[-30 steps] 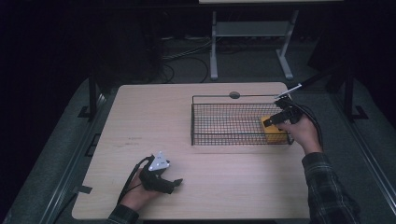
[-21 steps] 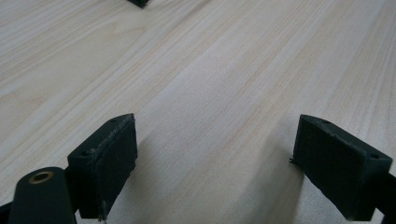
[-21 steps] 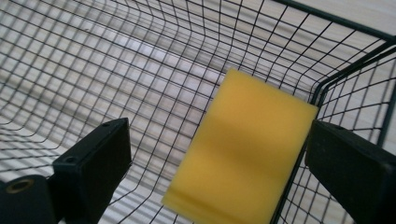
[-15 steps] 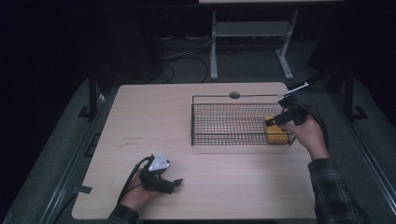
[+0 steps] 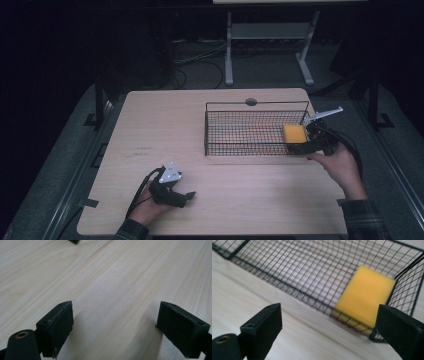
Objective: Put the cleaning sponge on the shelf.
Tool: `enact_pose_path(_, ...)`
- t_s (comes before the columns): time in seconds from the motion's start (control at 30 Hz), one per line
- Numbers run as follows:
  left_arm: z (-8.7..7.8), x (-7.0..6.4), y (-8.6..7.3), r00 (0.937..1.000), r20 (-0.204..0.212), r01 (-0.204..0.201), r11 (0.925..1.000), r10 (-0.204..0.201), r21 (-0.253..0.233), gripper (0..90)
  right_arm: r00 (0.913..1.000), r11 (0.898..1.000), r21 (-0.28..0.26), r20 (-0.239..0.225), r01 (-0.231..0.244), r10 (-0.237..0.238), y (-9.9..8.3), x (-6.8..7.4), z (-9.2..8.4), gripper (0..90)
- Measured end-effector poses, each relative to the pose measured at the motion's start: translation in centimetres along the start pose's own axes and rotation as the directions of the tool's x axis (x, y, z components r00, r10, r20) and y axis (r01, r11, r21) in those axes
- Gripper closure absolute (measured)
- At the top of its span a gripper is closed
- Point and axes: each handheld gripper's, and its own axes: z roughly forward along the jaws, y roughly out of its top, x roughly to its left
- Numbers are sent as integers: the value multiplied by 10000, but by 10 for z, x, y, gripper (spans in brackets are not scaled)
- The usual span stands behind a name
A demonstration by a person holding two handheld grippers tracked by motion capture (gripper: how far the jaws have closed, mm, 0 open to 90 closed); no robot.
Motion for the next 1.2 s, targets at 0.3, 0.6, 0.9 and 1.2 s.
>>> enact_pose_path(0.3, 0, 0, 0, 10000, -8, 5, 10000, -5, -17, 128, 9993, 9989, -332, -152, 329, -334, -43, 23, 3, 67)
enact_pose_path(0.6, 0, 0, 0, 10000, -27, -17, 10000, 17, -15, 128, 9990, 9978, -606, -324, 272, -292, -76, 30, 20, 67)
enact_pose_path(0.9, 0, 0, 0, 10000, -13, -35, 10000, 35, 17, 128, 9982, 9952, -777, 107, 597, -590, -99, 36, 37, 66)
enact_pose_path(1.2, 0, 0, 0, 10000, -21, -48, 10000, 48, 28, 128, 9955, 9953, -410, 402, 876, -860, -113, 40, 52, 27)
